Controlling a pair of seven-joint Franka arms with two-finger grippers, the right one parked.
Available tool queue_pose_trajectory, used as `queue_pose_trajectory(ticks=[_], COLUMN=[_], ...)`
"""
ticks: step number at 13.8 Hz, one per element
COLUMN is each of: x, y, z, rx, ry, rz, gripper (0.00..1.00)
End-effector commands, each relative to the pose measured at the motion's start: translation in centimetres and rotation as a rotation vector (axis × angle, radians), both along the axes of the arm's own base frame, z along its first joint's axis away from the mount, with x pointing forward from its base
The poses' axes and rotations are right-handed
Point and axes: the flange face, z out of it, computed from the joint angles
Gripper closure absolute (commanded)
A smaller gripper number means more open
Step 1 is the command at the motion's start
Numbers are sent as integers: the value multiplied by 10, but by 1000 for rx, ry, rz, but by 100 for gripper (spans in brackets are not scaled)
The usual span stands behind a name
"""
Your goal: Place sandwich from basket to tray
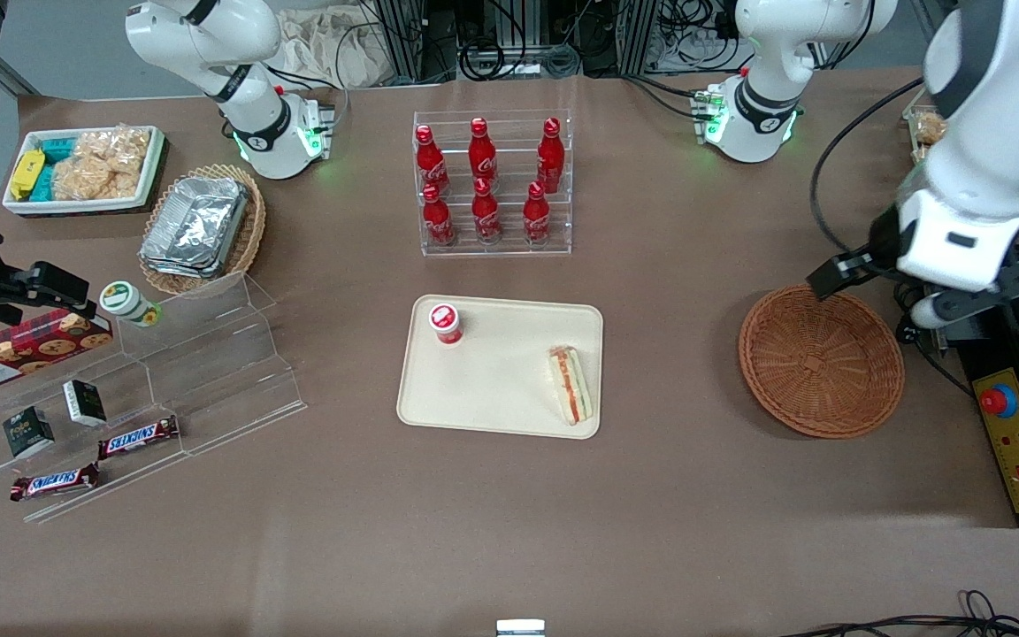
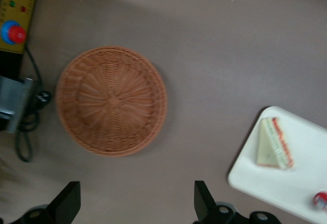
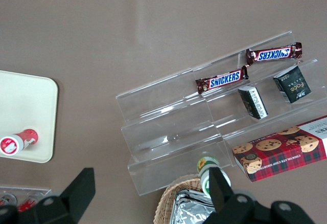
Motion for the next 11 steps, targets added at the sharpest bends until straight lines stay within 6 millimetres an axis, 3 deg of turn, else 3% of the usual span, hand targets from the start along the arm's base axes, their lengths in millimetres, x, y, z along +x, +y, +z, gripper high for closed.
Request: queue_pose_trajectory(ticks=[1, 6, 9, 11], x=[-20, -46, -64, -65], y=[33, 91, 100, 103], z=[11, 19, 28, 31], rx=[-7, -12, -30, -27], ry=[19, 25, 15, 21], rz=[-75, -127, -124, -124], gripper=[0, 0, 0, 0])
